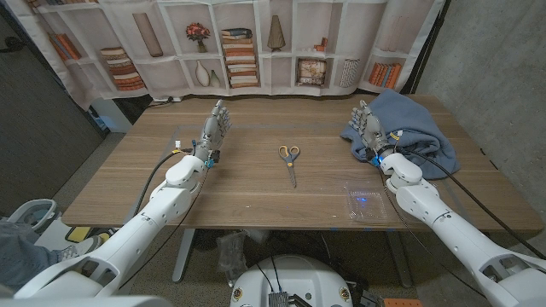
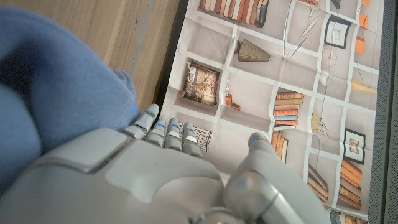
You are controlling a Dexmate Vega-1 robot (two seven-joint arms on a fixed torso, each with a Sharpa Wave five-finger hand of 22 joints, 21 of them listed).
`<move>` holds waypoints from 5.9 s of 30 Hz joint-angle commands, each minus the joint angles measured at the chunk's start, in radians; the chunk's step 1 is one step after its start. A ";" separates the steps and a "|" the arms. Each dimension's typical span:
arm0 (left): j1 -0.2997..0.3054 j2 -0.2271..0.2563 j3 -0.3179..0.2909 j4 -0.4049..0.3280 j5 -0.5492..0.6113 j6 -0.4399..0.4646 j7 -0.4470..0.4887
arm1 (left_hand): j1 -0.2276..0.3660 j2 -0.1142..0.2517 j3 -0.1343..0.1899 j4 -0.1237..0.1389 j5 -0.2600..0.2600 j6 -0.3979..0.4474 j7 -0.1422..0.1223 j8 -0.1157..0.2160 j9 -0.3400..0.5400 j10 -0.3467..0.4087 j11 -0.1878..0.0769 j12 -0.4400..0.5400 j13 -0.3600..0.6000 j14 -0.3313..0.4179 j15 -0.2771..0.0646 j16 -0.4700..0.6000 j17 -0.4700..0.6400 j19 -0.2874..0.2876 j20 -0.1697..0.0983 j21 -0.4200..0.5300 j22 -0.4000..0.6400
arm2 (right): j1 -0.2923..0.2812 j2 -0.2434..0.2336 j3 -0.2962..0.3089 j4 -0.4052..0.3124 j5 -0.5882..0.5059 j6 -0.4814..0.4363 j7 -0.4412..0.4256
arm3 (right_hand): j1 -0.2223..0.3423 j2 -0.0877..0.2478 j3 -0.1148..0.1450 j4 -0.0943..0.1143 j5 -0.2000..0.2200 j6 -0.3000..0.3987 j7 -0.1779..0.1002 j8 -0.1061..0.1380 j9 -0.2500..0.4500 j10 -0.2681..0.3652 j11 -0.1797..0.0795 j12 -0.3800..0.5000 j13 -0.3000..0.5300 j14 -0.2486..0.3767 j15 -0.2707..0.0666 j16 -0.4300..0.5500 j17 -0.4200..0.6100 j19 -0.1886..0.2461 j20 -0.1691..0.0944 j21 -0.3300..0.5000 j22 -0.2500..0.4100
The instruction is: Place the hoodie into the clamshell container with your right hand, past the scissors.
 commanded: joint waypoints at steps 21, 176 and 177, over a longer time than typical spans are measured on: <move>0.025 0.032 -0.006 -0.097 0.005 0.052 0.039 | 0.014 0.002 0.005 -0.005 0.012 0.000 0.000 0.011 0.002 0.006 -0.001 0.008 0.002 0.002 -0.004 0.006 0.002 -0.001 -0.017 0.003 0.003 | 0.003 0.010 0.003 0.007 0.008 0.021 0.021 | 0.017 0.000 0.003 -0.006 0.002 0.002 0.007 0.004 0.002 0.004 0.012 0.004 0.005 0.002 0.010 0.006 0.004 0.000 -0.009 -0.007 0.002; -0.057 0.013 0.009 -0.047 -0.026 0.016 -0.096 | 0.059 0.031 -0.021 -0.018 0.029 0.048 0.004 0.011 0.001 0.035 0.012 0.006 0.002 0.028 0.004 0.006 0.001 0.004 -0.052 -0.008 0.004 | -0.136 -0.217 0.131 -0.308 -0.484 0.020 -0.351 | 0.066 0.021 0.003 -0.049 -0.007 0.078 -0.025 0.013 0.002 0.102 -0.016 0.023 0.005 0.086 -0.030 0.014 0.005 0.103 -0.023 -0.065 0.005; -0.056 0.014 0.009 -0.049 -0.026 0.015 -0.096 | 0.059 0.031 -0.022 -0.018 0.029 0.048 0.004 0.011 0.001 0.035 0.012 0.006 0.002 0.029 0.003 0.006 0.001 0.004 -0.052 -0.008 0.004 | -0.137 -0.218 0.132 -0.311 -0.487 0.015 -0.355 | 0.066 0.021 0.003 -0.049 -0.007 0.078 -0.025 0.013 0.002 0.102 -0.016 0.023 0.005 0.086 -0.030 0.013 0.005 0.103 -0.024 -0.065 0.005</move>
